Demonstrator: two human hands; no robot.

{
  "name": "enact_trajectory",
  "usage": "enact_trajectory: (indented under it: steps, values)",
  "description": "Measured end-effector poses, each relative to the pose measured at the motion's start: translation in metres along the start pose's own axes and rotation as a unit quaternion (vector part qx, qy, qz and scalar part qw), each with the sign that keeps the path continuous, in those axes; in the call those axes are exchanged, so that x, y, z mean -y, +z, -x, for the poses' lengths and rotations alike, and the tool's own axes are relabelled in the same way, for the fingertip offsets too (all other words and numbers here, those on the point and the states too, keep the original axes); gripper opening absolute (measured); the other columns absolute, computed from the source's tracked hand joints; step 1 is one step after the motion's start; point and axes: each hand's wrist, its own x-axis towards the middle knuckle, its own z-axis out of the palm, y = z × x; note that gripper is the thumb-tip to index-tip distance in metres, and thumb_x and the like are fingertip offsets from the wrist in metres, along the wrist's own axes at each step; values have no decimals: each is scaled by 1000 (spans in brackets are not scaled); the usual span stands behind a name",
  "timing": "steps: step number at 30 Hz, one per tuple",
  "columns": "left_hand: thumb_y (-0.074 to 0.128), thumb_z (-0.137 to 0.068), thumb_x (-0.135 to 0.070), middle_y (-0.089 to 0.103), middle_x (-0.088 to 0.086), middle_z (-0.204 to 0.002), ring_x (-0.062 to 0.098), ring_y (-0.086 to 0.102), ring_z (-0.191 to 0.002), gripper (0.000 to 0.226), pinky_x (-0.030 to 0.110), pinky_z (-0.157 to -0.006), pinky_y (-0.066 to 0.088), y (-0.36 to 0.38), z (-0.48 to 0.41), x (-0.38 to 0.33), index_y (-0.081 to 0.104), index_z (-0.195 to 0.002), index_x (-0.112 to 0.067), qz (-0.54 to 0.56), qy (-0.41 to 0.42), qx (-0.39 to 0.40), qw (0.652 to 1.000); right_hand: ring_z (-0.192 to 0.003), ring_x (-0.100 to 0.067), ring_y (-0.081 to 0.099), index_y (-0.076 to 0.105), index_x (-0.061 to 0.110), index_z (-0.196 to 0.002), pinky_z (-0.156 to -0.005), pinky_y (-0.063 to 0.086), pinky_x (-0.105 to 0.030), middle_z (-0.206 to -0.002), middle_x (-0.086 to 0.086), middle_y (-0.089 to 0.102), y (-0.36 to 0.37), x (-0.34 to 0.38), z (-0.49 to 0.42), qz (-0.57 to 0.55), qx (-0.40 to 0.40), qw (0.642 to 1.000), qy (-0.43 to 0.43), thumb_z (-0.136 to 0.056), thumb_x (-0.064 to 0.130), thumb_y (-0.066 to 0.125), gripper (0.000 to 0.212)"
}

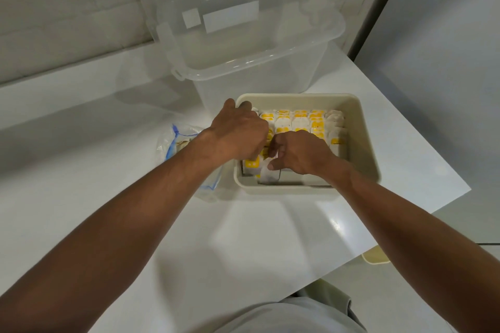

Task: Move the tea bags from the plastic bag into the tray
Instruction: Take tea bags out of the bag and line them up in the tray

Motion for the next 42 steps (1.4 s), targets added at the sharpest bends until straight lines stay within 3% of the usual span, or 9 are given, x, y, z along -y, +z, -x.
enact_trajectory:
  steps: [3,7,11,17,21,25,30,39,42]
  values:
    - [63,-86,-35,44,-8,-72,23,42,-103,11,39,-79,26,-1,0,-6,59,-80,-26,4,5,31,999,-97,-17,60,66,34,-97,-71,45,-31,-90,13,64,1,0,1,22,6,1000,1,-75,49,77,29]
    - [57,-90,-23,44,-7,-73,25,43,-109,37,41,-82,25,4,-3,-14,34,-61,-21,-54,-7,11,998,-103,-24,61,67,30,-107,-68,39,-30,-105,4,68,8,3,-1,73,-11,997,-15,-79,51,73,36]
    - [49,-93,-16,65,-1,-99,28,45,-112,20,43,-90,29,7,-7,-9,45,-74,-21,-94,-23,-46,994,-100,-22,63,67,35,-100,-70,40,-29,-103,7,68,8,4,-4,60,-37,997,7,-77,51,72,28]
    - [60,-89,-24,65,0,-98,27,47,-109,18,42,-87,30,13,-10,-5,48,-76,-24,-81,-26,-39,996,-98,-19,62,66,36,-96,-69,38,-29,-99,10,68,6,6,-4,56,-38,998,3,-79,54,71,26]
    - [70,-83,-46,61,-6,-92,25,44,-110,24,41,-81,24,11,-5,-4,55,-77,-28,-79,-20,-20,996,-97,-15,60,60,37,-98,-70,39,-30,-89,15,65,2,1,-2,40,-35,999,-1,-71,60,76,39]
    - [70,-76,-60,58,-6,-97,25,42,-115,35,44,-93,28,12,-3,-13,55,-84,-29,-139,-49,-2,989,-85,-16,54,51,31,-101,-67,34,-30,-78,14,55,-2,0,4,67,-17,998,-3,-63,64,79,58]
    - [64,-88,-47,63,-4,-112,28,40,-121,29,46,-102,27,23,-8,-30,65,-111,-29,-173,-72,17,982,-93,-23,63,56,31,-106,-66,40,-31,-95,6,65,6,5,0,143,-45,988,-29,-71,62,74,50]
    - [69,-84,-47,61,-3,-106,27,42,-118,30,43,-93,32,22,-10,-24,66,-106,-27,-150,-101,1,983,-90,-25,63,52,28,-107,-67,38,-32,-82,7,54,5,0,1,140,-79,987,-17,-68,69,72,60]
    - [67,-86,-40,60,-4,-104,28,41,-119,24,44,-95,30,25,-10,-26,67,-106,-27,-166,-101,1,981,-93,-27,63,51,27,-112,-69,39,-33,-94,2,63,7,-1,1,175,-54,983,-26,-67,69,73,65]
